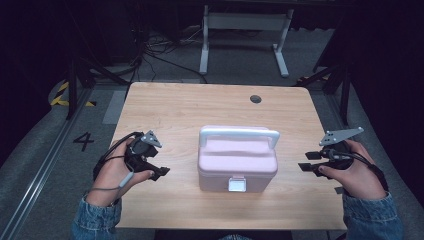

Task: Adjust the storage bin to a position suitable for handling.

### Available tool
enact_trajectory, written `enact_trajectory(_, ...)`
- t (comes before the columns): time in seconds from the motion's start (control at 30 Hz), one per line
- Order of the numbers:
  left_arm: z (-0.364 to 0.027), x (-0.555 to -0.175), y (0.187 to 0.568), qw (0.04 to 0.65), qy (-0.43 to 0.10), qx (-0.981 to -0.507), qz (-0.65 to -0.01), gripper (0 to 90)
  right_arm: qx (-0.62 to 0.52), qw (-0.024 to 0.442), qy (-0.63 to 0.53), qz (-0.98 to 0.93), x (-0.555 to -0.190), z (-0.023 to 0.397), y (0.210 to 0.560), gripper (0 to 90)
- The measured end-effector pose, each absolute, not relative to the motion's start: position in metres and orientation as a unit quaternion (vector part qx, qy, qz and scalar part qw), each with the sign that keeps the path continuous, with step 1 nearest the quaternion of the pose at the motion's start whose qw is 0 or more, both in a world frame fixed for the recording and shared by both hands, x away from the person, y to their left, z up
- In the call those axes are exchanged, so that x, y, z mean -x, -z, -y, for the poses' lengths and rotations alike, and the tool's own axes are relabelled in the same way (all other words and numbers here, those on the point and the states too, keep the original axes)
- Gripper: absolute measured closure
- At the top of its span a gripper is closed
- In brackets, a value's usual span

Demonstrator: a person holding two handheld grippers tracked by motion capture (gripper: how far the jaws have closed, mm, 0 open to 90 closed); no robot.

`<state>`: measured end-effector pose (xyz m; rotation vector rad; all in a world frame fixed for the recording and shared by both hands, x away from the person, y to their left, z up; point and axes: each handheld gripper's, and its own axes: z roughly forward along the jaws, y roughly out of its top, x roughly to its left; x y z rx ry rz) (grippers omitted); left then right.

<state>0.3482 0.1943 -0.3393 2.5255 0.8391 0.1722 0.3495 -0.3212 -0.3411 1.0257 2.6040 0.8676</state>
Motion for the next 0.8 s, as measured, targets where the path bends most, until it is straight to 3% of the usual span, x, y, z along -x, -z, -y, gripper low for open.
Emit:
enact_trajectory(0.4,-0.190,-0.347,0.330,0.258,-0.058,-0.916,-0.301,37.2,-0.346,0.103,-0.291,-0.886,-0.350,0.320,0.343,49.5)
enact_trajectory(0.8,-0.162,-0.346,0.307,0.356,-0.058,-0.901,-0.240,36.2,-0.361,0.105,-0.290,-0.880,-0.344,0.327,0.344,48.5)
